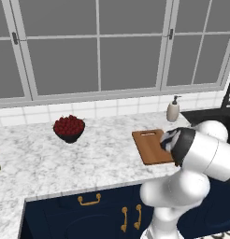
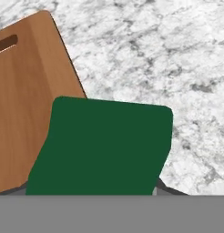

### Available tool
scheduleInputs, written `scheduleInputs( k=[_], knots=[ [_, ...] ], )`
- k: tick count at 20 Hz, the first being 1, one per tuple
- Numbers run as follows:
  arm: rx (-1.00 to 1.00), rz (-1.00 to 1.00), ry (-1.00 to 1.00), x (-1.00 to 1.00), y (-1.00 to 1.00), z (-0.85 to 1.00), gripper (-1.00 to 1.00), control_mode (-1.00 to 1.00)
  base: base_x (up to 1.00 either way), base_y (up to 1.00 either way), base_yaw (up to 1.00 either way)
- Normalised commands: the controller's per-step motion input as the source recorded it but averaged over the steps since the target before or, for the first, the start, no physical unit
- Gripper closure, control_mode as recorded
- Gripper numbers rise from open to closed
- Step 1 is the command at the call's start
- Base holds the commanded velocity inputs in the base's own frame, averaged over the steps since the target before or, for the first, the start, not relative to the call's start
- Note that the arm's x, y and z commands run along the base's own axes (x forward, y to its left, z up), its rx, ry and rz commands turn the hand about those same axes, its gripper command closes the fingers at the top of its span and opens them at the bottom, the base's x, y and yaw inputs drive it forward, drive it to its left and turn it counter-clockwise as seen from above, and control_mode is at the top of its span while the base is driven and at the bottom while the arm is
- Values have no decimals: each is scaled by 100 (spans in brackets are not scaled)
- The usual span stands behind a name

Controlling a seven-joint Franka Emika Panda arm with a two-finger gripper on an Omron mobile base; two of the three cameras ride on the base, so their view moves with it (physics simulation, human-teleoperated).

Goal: Pick up the sponge from the counter and clean the cutting board by briefly scrubbing or pressing down on the cutting board. Once finished, release the sponge.

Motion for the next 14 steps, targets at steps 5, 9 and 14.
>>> scheduleInputs(
  k=[5,9,14],
  knots=[
    [-9,0,0,8,32,-3,100,-100,0,0,0],
    [-13,0,0,6,39,-31,100,-100,0,0,0],
    [-9,0,-3,18,13,-44,100,-100,0,0,0]
  ],
)
